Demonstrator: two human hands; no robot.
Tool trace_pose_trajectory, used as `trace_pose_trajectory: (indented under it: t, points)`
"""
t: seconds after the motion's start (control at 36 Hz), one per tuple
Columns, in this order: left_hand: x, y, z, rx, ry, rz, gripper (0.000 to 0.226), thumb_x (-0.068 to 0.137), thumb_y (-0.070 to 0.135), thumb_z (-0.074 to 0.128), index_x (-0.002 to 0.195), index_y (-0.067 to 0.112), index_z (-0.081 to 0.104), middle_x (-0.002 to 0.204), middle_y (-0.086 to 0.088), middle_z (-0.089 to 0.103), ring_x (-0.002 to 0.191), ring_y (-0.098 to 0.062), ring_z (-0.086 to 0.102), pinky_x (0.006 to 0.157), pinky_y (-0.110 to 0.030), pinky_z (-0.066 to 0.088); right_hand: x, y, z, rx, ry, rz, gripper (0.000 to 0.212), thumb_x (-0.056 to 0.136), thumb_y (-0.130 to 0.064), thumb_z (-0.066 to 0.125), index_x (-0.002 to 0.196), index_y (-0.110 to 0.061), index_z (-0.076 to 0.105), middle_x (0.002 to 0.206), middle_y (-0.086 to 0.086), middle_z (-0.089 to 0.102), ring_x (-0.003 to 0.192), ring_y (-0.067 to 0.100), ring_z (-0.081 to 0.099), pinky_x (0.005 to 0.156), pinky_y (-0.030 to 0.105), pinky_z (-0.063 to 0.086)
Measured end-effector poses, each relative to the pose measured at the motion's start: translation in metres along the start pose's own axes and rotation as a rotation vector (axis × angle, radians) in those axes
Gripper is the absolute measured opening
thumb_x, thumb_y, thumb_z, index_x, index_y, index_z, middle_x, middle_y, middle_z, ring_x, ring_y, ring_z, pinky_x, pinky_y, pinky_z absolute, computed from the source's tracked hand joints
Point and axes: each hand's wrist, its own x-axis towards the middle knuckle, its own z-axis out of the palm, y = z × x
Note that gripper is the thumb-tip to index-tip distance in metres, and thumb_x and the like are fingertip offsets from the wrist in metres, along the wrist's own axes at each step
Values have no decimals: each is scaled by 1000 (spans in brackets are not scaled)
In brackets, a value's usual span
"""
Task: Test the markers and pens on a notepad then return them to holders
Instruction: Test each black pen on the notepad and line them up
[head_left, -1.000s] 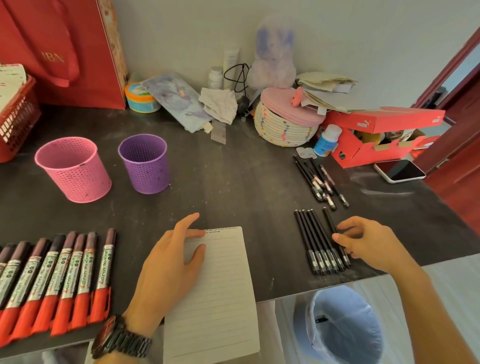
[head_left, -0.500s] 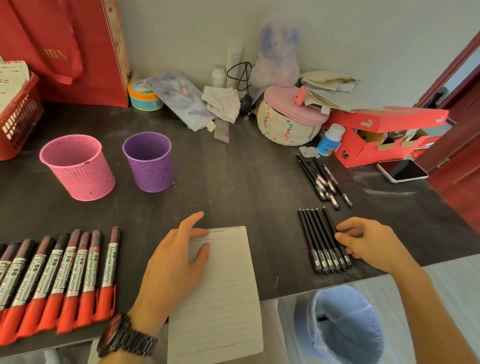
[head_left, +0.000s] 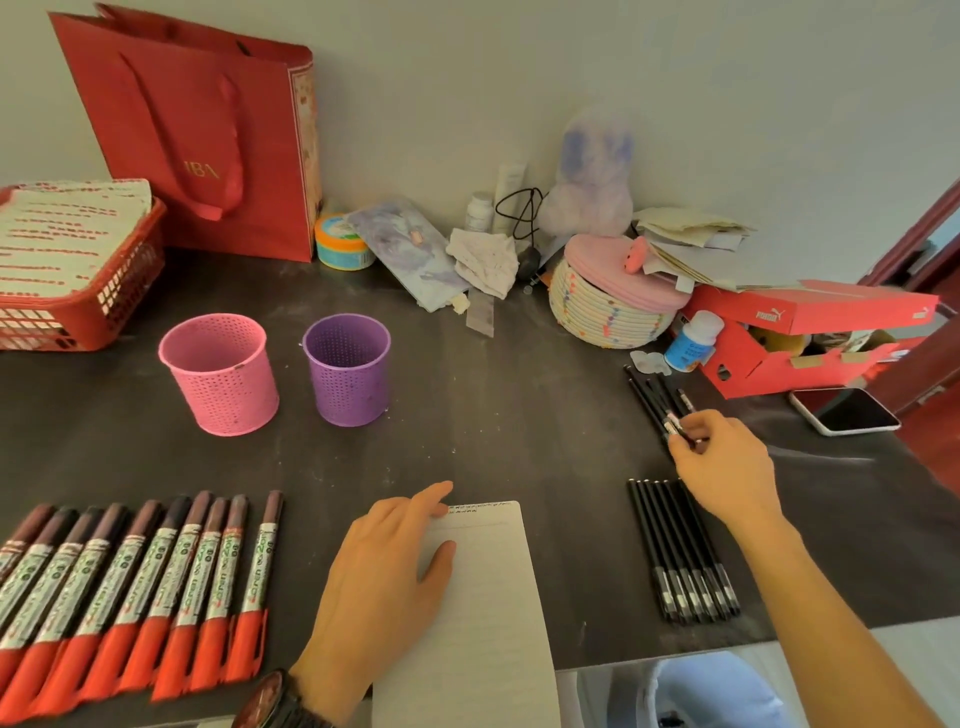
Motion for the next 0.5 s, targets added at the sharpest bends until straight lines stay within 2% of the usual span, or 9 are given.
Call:
trace_pose_trajectory:
  t: [0.11,0.22,0.36,0.5]
  points:
    - [-1,0,0,-10,15,-1,53,91,41,61,140,42,41,119,31,52,118,2,45,96,-14,27,17,-12,9,-115,35,1,31,92,-28,66,119,-13,63,117,16,60,106,37,55,82,43,47]
    - [0,0,0,-15,11,-4,53,93,46,56,142,46,35,123,33,47,119,3,43,97,-13,26,27,-21,13,-255,-40,27,37,95,-35,62,127,-16,59,129,16,55,119,38,49,86,46,48]
    - [2,-1,1,-5,-4,1,53,94,47,53,143,46,33,123,34,49,121,7,38,97,-8,20,34,-24,18,-317,-49,60,31,97,-35,59,121,-17,59,126,14,54,116,35,51,79,43,47]
    - [1,-3,2,-5,12,14,53,93,47,55,141,47,34,117,38,40,118,6,40,95,-9,22,39,-27,21,-385,-35,119,41,95,-37,59,123,-7,60,126,17,52,119,38,50,82,46,49]
